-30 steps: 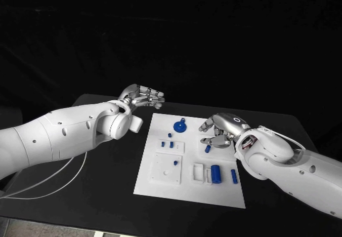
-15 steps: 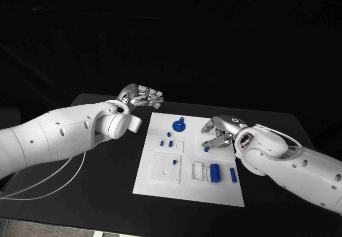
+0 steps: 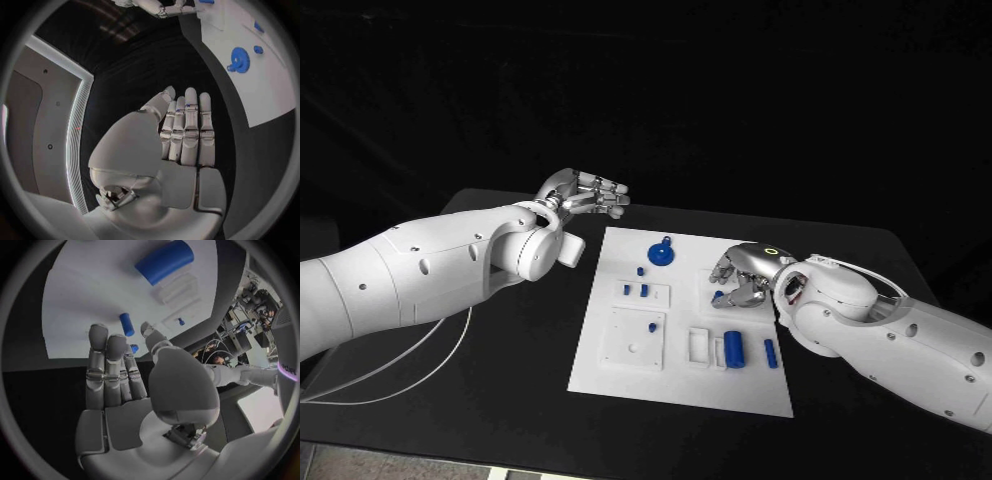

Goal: Assemble the parts on the task board

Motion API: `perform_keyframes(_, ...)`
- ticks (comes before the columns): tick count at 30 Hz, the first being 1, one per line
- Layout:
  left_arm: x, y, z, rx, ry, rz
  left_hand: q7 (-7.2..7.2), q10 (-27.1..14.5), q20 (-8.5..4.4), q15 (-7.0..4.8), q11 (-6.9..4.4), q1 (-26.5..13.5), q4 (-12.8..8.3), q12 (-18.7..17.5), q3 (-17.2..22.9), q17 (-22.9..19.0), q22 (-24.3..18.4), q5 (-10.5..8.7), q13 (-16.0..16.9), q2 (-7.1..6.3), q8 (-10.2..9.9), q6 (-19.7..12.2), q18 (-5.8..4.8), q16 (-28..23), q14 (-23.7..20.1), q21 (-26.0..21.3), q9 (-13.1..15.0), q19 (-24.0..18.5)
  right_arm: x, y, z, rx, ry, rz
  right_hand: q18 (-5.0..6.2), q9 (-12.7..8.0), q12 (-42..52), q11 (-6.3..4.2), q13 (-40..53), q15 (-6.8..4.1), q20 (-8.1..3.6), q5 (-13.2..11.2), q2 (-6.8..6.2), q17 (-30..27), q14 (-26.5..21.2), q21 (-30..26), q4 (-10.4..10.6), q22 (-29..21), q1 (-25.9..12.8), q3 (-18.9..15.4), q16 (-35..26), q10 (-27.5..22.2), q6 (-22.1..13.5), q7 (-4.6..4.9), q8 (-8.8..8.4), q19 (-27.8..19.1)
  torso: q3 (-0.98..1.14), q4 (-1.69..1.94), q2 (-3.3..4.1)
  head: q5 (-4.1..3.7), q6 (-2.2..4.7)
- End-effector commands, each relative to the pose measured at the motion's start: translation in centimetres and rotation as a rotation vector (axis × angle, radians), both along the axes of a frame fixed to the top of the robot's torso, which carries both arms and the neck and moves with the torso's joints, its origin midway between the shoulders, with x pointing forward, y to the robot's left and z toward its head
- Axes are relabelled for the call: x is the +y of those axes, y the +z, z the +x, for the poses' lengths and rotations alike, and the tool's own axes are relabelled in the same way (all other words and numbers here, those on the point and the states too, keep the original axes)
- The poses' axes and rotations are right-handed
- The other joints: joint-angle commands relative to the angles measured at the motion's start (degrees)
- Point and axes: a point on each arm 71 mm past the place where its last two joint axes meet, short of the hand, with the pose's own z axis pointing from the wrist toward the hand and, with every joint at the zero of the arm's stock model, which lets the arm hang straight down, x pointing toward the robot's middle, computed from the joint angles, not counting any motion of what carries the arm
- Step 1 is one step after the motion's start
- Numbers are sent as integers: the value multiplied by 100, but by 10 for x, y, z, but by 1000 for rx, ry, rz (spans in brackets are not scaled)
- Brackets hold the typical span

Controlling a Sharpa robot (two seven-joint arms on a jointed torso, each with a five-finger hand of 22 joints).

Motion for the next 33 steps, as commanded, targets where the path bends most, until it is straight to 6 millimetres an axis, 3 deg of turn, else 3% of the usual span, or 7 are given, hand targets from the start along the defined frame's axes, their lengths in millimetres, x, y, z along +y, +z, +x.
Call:
perform_keyframes(1, -2, 1, 0, -1, -15, -10, 0, -19, 0, 44, -4, -7, 25, -18, 0, -8, -5, 21, -7, 23, -5, -38, -32, -37, -15, -11, -8, 43, 0, -6, -1, 36, 8, -56, -56, -7, 23, 2, -3, -17, -25, -84, 82, 4, 12, 25, -98, 7, -20, 198, 9, 72, 51, 14, -21, 222, 1, 3, 1, -15, 2)
perform_keyframes(5, -2, 1, 0, -1, -15, -10, 0, -19, 0, 44, -4, -7, 25, -18, 0, -8, -5, 21, -7, 23, -5, -38, -32, -37, -15, -11, -8, 43, -1, -10, 0, 38, 5, -63, -58, -7, 20, 3, -5, -10, -21, -209, 27, 8, 14, 44, -333, 14, -186, 868, 9, 89, 117, 27, -23, 214, 0, 3, 1, -20, -4)
perform_keyframes(10, -1, 1, 0, 0, -13, -9, 0, -19, 0, 44, -4, -7, 25, -18, 0, -8, -5, 21, -7, 23, -5, -38, -32, -37, -15, -11, -8, 43, 1, -15, -1, 40, 11, -66, -57, -8, 16, 3, -7, -10, -23, -411, 7, 17, 17, 69, -445, 45, -329, 1606, 24, 144, 261, 51, -27, 213, -1, 2, -1, -25, -9)
perform_keyframes(18, -1, 1, 0, 0, -12, -9, 0, -19, 0, 44, -4, -7, 25, -18, 0, -8, -5, 21, -7, 23, -5, -38, -32, -37, -15, -11, -8, 43, 5, -16, -3, 28, 23, -48, -90, 2, 18, -48, -7, -51, -68, -433, 115, 37, 0, 85, -413, 75, -379, 1979, 22, 290, 415, 26, -10, 204, -3, 3, 0, -30, -16)
perform_keyframes(22, -1, 1, 0, 0, -11, -9, 0, -19, 0, 44, -4, -7, 25, -18, 0, -8, -5, 21, -7, 23, -5, -38, -32, -37, -15, -11, -8, 43, 6, -15, -3, 21, 25, -36, -121, 0, 12, -72, -8, -72, -97, -434, 100, 54, 11, 105, -408, 98, -419, 2124, 23, 383, 496, 25, -17, 212, -1, 2, 1, -20, -28)
perform_keyframes(33, -1, 1, 0, 0, -12, -9, -1, -12, -3, 41, -7, 6, 24, -17, 3, -6, -5, 26, -7, 23, -6, -35, -32, -36, -13, -7, -8, 45, 7, -13, -3, -1, 22, -11, -143, 2, 18, -106, -4, -95, -119, -432, 99, 69, 34, 141, -382, 121, -443, 2151, 7, 505, 568, 27, -14, 223, -3, 3, -2, -22, -22)
